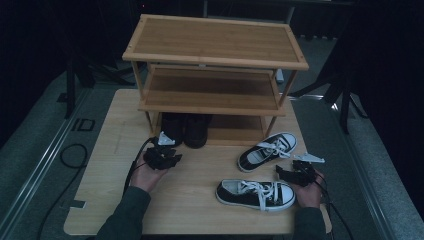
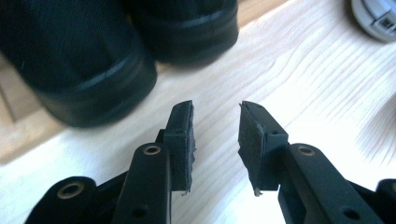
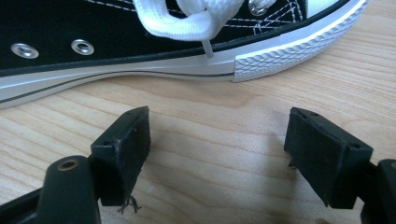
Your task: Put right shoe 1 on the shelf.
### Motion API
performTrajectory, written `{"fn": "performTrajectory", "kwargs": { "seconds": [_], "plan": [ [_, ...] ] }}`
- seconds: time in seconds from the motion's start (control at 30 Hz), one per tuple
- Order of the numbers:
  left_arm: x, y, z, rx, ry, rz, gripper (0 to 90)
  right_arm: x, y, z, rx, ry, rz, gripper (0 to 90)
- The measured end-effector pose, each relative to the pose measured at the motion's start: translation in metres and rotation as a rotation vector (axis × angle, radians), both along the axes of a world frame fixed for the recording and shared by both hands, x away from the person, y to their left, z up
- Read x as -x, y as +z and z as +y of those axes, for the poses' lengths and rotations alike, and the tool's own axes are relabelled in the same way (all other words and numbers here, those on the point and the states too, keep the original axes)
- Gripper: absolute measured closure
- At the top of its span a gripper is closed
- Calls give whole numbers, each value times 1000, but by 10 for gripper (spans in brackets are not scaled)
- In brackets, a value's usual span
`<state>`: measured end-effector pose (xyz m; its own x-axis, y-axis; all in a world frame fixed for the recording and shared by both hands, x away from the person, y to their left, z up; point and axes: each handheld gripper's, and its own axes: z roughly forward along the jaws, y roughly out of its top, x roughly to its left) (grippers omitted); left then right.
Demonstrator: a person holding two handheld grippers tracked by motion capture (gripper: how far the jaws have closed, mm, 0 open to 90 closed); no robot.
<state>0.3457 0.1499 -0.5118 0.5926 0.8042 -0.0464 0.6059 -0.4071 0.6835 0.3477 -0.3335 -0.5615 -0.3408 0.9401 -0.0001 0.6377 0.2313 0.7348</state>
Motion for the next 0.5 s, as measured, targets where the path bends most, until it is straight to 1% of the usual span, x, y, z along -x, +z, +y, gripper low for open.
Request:
{"fn": "performTrajectory", "kwargs": {
  "seconds": [0.13,0.2,0.27,0.3,0.33,0.4,0.43,0.5],
  "plan": [
    [7,-10,11,4,18,11,638,0,0,0,1,3,0,226],
    [10,-15,15,-4,22,14,631,0,1,0,2,4,6,239],
    [14,-21,18,-5,21,20,631,-2,4,1,17,0,39,229],
    [15,-23,19,-3,28,22,628,-3,4,1,19,4,44,200],
    [16,-25,21,2,34,26,629,-3,4,2,24,15,51,192],
    [18,-26,23,14,41,25,628,-4,6,2,31,21,70,198],
    [19,-27,24,18,43,24,628,-5,7,2,35,25,81,228],
    [20,-28,25,20,45,25,627,-4,10,1,39,38,89,353]
  ]
}}
